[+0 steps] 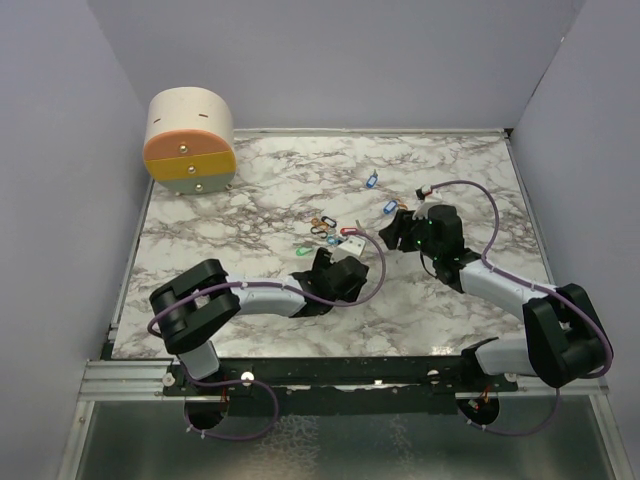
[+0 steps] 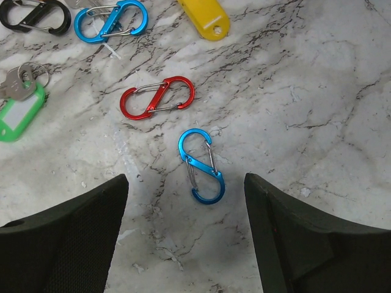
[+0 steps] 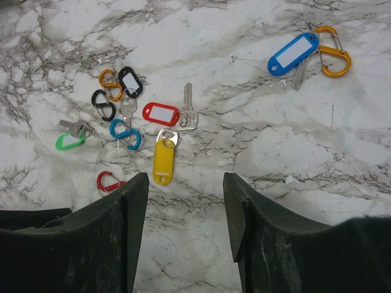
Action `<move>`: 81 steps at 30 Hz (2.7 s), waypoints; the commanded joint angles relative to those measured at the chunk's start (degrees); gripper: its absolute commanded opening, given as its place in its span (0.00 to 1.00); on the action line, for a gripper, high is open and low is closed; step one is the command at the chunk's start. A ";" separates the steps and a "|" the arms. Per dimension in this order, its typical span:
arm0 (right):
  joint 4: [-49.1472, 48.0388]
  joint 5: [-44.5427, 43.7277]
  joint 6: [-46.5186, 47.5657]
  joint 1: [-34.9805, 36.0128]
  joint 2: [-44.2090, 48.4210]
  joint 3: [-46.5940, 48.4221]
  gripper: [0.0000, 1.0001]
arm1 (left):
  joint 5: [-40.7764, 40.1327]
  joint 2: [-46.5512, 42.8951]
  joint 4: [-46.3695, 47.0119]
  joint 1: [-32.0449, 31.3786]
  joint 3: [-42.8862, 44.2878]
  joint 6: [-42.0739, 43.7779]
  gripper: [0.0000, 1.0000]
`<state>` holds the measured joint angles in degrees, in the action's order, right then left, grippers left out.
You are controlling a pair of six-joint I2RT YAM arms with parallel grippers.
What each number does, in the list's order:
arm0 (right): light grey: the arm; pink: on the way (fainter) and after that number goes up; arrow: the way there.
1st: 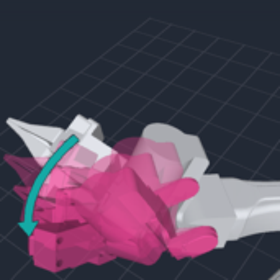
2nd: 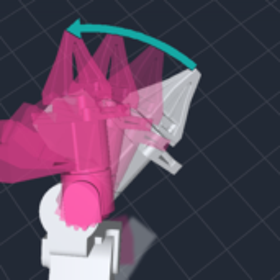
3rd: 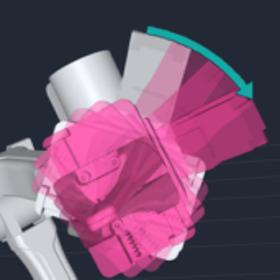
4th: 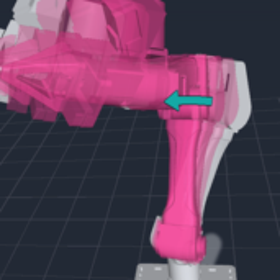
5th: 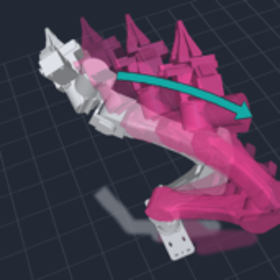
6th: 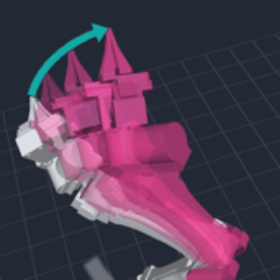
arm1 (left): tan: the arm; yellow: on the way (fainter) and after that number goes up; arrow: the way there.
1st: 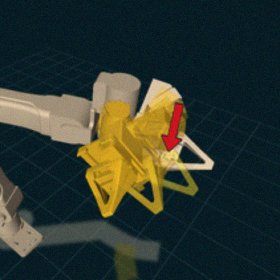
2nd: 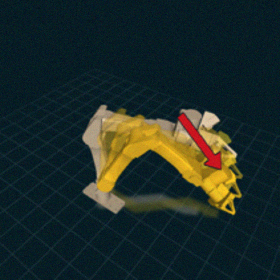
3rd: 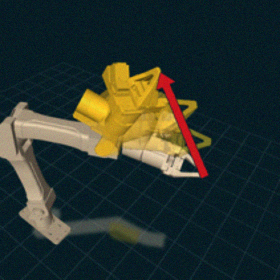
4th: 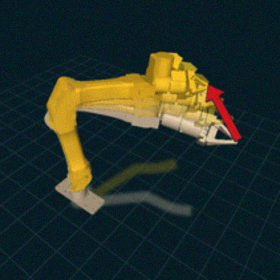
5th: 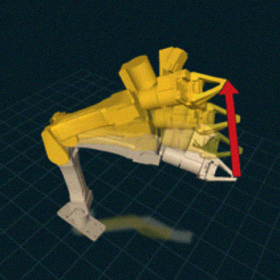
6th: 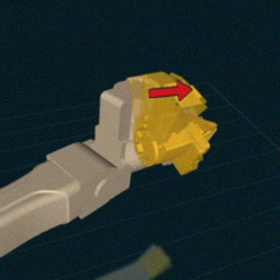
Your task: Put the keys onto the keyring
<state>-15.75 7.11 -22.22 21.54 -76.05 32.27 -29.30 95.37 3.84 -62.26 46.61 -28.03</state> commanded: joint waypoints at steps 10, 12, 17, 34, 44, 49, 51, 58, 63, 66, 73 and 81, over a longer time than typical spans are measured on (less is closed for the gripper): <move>1.79 -2.69 -0.74 0.21 2.37 -0.57 0.52 | 0.54 3.53 0.73 -0.61 2.26 -4.15 0.67; 1.93 -2.81 -0.82 0.25 2.49 -0.62 0.52 | 0.64 3.82 0.71 -0.67 2.33 -4.27 0.66; 1.95 -2.98 -0.96 0.20 2.49 -0.60 0.52 | 0.76 4.84 0.38 -0.66 2.85 -4.64 0.63; 2.12 -3.16 -0.91 0.25 2.53 -0.63 0.51 | -0.32 4.37 -1.02 -0.17 1.41 -5.29 0.42; 2.21 -3.34 -0.83 0.26 2.50 -0.46 0.51 | 0.47 3.89 -0.69 0.72 0.78 -4.74 0.06; 2.06 -2.74 -0.41 0.26 2.23 -0.30 0.51 | 0.17 3.02 -0.67 0.82 0.55 -4.26 0.00; 1.87 -2.26 0.15 0.25 1.93 -0.31 0.51 | 0.00 2.77 -0.75 0.90 0.51 -3.91 0.00; 1.41 2.51 2.71 0.33 -1.54 1.16 0.48 | -1.73 -1.96 -2.59 1.00 0.96 -2.02 0.00; 1.21 3.86 2.99 1.35 -5.95 2.87 0.46 | -2.81 -8.20 -2.70 1.62 -0.43 -0.60 0.00; 1.19 3.68 3.14 1.98 -6.95 3.30 0.46 | -2.87 -9.78 -3.03 2.28 -1.27 -0.15 0.00; 2.24 2.43 3.15 2.45 -5.64 3.41 0.47 | 2.27 -8.06 -0.40 2.49 -2.05 2.78 0.55; 3.53 -4.67 -0.38 2.45 -1.18 1.82 0.55 | 10.64 -2.79 4.94 2.41 -1.43 9.81 0.70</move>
<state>-13.06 7.53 -20.75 23.68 -80.53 34.24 -24.67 90.54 4.64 -59.75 45.19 -23.14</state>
